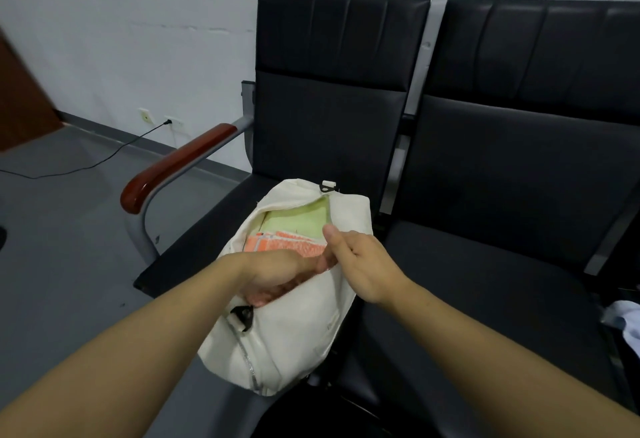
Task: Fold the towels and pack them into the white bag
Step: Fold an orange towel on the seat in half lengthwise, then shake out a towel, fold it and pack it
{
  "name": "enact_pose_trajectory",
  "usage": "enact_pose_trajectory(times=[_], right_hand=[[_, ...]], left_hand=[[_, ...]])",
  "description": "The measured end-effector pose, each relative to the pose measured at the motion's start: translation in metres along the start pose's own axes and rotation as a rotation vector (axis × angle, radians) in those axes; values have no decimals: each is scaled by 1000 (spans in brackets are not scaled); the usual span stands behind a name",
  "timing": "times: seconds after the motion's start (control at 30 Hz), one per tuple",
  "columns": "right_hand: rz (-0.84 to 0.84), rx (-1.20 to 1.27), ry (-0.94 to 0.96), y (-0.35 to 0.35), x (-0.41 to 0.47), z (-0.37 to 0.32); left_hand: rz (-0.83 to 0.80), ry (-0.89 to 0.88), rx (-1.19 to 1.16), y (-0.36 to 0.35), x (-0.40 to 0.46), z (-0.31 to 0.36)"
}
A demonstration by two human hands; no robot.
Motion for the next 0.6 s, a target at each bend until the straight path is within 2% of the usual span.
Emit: enact_pose_trajectory(times=[0.07,0.13,0.2,0.3,0.37,0.47,0.53,0.6], right_hand=[[12,-85,-52,-5,2,4],[-16,-281,27,-16,5,3],[-63,-283,174,-31,8,-4],[-175,-52,299,-63,16,-14],[-306,-11,268,-84,18,-17],[-540,-68,173,-105,17,-11],[-588,-106,170,-111,19,-10],[-616,-125,96,-112,23,-10]], left_hand=[[256,-220,16,18,-8,-2],[413,-326,58,36,-15,-13],[408,-298,91,51,-13,-34],[321,-215,100,60,0,-63],[261,-120,121,58,4,-74],[383,-36,365,55,0,-80],[456,-13,534,62,-6,-84],[506,-36,600,72,-9,-89]])
Point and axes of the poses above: each hand's wrist, its own x-axis towards the middle knuckle, its own y-axis out of the back of the hand, z = x × y, the point moved 1 cm from there along x, towards the middle knuckle, and after that the axes turned 14 degrees about y, right-handed, at the moved point
